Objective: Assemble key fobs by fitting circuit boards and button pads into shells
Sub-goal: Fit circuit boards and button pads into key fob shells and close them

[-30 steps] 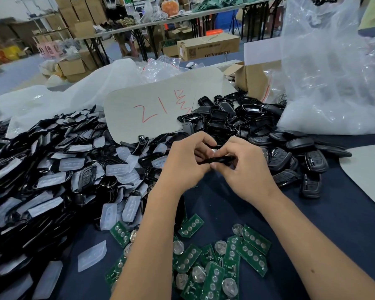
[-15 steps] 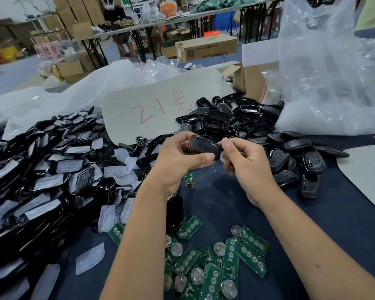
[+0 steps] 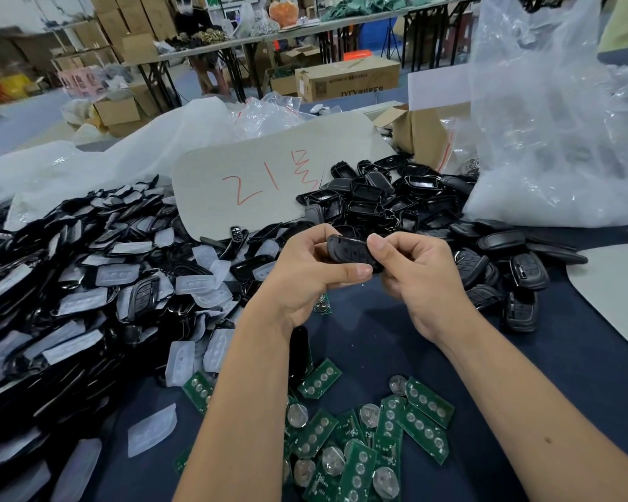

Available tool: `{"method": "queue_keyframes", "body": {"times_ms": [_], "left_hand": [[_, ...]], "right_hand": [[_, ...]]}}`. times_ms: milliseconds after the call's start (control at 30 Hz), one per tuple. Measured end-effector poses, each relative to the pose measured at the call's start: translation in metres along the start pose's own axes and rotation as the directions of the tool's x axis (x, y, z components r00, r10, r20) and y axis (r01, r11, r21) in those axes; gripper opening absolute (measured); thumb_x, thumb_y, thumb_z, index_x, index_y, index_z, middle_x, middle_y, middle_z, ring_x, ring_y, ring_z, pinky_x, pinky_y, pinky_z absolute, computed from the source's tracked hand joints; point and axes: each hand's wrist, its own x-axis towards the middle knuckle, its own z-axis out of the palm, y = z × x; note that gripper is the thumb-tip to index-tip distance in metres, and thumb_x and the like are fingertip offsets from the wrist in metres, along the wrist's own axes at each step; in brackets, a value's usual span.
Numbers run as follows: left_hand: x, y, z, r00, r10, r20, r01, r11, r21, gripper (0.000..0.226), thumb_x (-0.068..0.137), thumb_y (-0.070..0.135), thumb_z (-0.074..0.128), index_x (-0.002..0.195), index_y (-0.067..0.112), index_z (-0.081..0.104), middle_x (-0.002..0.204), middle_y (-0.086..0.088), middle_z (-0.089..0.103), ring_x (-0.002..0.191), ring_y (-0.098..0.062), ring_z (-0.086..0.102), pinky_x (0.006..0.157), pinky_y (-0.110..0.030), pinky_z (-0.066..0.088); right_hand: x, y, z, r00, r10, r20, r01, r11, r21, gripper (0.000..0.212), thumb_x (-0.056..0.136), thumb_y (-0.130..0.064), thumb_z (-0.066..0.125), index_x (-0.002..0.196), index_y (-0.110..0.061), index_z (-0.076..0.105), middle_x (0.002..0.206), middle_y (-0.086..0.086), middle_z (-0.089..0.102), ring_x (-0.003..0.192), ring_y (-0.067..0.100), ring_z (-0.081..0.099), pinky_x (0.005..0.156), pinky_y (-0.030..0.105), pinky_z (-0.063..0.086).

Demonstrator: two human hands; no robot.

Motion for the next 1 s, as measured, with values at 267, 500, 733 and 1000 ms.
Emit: {"method": "queue_keyframes", "body": {"times_ms": [267, 500, 733, 1000], "left_hand": [[0.002, 0.000, 0.022, 0.992, 0.008, -0.128, -0.004, 1.000, 0.031, 0.040, 0.070, -0.011, 0.085, 0.099, -0.013, 0.058, 0.086, -0.024, 0.071, 0.088, -0.040, 0.073, 0.085, -0.051, 0.063], [0.008, -0.011, 0.044, 0.969, 0.097, -0.227, -0.013, 0.939, 0.345, 0.025, 0.076, 0.002, 0.088, 0.087, 0.007, 0.067, 0.078, -0.010, 0.075, 0.080, -0.036, 0.076, 0.073, -0.043, 0.065], [0.007, -0.006, 0.008, 0.845, 0.377, -0.380, 0.046, 0.656, 0.754, 0.019, 0.079, 0.020, 0.082, 0.080, 0.030, 0.066, 0.075, 0.015, 0.069, 0.073, 0.000, 0.064, 0.070, -0.019, 0.049], [0.005, -0.011, -0.019, 0.914, 0.271, -0.302, 0.182, 0.392, 0.902, 0.022, 0.081, 0.029, 0.082, 0.101, 0.031, 0.073, 0.108, 0.003, 0.057, 0.115, -0.028, 0.051, 0.102, -0.032, 0.038]], "right_hand": [[0.000, -0.001, -0.001, 0.981, -0.144, -0.127, 0.123, 0.979, -0.160, 0.032, 0.103, -0.023, 0.065, 0.072, -0.015, 0.063, 0.060, -0.009, 0.049, 0.054, 0.008, 0.040, 0.052, 0.022, 0.035], [0.003, -0.009, -0.023, 0.806, -0.497, -0.321, 0.136, 0.684, -0.717, 0.025, 0.103, -0.028, 0.063, 0.083, -0.016, 0.072, 0.071, -0.003, 0.064, 0.066, 0.013, 0.053, 0.065, 0.029, 0.036], [0.004, -0.018, -0.042, 0.713, -0.471, -0.519, -0.115, 0.652, -0.749, 0.019, 0.098, -0.013, 0.066, 0.116, -0.015, 0.070, 0.114, 0.012, 0.058, 0.083, 0.005, 0.039, 0.080, 0.018, 0.033], [-0.003, -0.010, -0.011, 0.802, -0.589, -0.098, 0.181, 0.396, -0.900, 0.010, 0.090, -0.006, 0.067, 0.095, -0.014, 0.070, 0.090, 0.000, 0.066, 0.092, 0.027, 0.054, 0.082, 0.036, 0.044]]}}
